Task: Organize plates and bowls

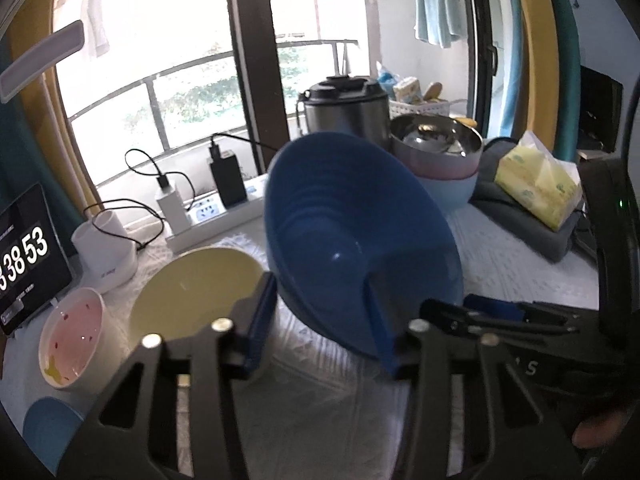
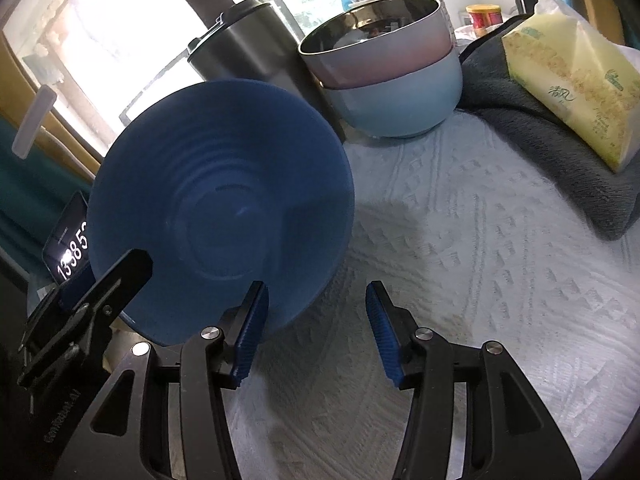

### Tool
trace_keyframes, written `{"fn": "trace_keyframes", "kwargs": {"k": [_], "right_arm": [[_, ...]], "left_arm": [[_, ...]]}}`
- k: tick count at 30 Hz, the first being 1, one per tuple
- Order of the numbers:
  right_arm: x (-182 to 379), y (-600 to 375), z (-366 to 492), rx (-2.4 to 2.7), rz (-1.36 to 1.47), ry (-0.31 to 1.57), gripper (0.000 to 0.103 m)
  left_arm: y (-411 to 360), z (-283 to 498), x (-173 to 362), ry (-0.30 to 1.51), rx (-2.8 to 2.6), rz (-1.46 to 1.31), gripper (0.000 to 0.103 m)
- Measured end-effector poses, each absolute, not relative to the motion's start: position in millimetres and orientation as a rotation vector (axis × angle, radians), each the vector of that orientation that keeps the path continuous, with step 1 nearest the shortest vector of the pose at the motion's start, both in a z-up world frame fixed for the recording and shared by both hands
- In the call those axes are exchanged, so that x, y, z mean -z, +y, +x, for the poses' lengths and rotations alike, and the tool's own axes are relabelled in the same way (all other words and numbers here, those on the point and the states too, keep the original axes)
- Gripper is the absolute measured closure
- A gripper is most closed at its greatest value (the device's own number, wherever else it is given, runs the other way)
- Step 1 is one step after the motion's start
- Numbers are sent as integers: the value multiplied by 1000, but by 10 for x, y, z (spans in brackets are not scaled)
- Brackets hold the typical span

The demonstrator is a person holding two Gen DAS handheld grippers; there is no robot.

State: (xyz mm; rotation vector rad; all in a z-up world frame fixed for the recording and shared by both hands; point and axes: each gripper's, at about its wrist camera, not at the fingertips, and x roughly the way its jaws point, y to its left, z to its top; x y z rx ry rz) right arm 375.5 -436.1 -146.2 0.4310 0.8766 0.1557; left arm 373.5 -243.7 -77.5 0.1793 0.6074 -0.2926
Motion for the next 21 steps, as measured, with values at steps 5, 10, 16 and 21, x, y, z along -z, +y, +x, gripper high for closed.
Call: {"fn": "trace_keyframes", "kwargs": {"k": [5, 10, 16, 21], "right_arm": [[1485, -4331, 3783, -166, 426, 888, 51], [1450, -4266, 3766, -183, 395, 879, 68], [1373, -4229, 3665, -170, 383, 862, 72], [1285, -4197, 3587, -163, 379, 849, 72]], "left_arm": [[-2423, 3731, 774, 605, 296, 178, 70], [-2413, 3722, 773, 615, 298, 172, 73], [-2383, 3689, 749, 627, 305, 153, 73], [-2357, 3608, 691, 620, 310, 144, 73]]}}
